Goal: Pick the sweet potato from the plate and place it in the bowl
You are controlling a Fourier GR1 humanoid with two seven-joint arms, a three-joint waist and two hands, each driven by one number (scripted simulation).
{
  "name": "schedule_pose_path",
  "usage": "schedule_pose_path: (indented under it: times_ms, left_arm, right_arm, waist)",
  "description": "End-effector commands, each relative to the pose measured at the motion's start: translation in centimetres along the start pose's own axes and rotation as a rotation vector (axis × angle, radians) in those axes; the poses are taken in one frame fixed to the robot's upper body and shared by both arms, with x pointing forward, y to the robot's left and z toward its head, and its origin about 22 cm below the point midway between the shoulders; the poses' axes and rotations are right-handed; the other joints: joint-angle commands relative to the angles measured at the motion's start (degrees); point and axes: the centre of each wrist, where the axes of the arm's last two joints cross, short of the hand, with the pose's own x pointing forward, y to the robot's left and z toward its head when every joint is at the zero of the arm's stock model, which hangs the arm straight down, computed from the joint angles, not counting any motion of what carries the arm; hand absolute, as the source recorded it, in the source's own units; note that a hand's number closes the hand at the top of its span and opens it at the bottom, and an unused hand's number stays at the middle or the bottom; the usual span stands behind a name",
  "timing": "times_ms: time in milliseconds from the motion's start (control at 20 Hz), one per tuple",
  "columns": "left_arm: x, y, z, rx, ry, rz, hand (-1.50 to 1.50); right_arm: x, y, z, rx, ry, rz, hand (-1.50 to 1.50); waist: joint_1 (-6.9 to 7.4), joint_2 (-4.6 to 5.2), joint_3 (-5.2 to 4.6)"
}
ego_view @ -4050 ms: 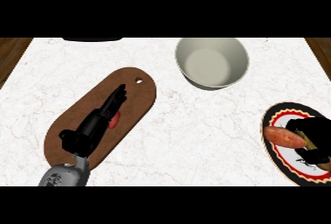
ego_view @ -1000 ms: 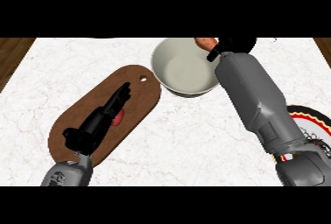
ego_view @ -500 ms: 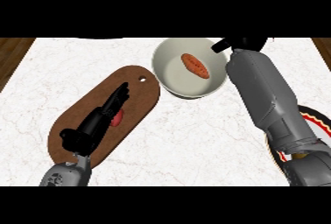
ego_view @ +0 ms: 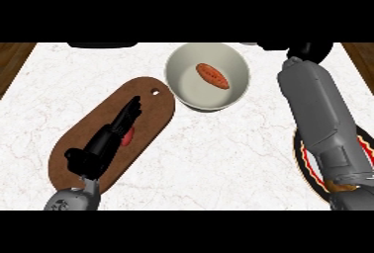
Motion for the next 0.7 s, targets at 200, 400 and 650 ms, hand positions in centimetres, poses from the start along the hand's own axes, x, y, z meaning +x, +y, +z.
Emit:
schedule_pose_path:
  times_ms: [200, 400, 650]
  left_arm:
    - [-0.2, 1.9, 0.4, 0.043, 0.011, -0.003, 0.00]
    - [0.3, 0.8, 0.2, 0.029, 0.023, -0.005, 0.00]
    - [-0.2, -0.1, 0.2, 0.023, 0.001, 0.013, 0.00]
  right_arm:
    - [-5.8, -4.5, 0.1, -0.104, 0.071, -0.101, -1.50]
    - [-11.8, -8.8, 0.6, -0.125, 0.038, -0.155, -1.50]
    - [-15.5, -15.1, 2.3, -0.061, 0.020, -0.175, -1.50]
  waist:
    - [-1.86, -0.62, -0.06]
    - [-2.17, -0.55, 0.00]
    - [-1.67, -0.22, -0.01]
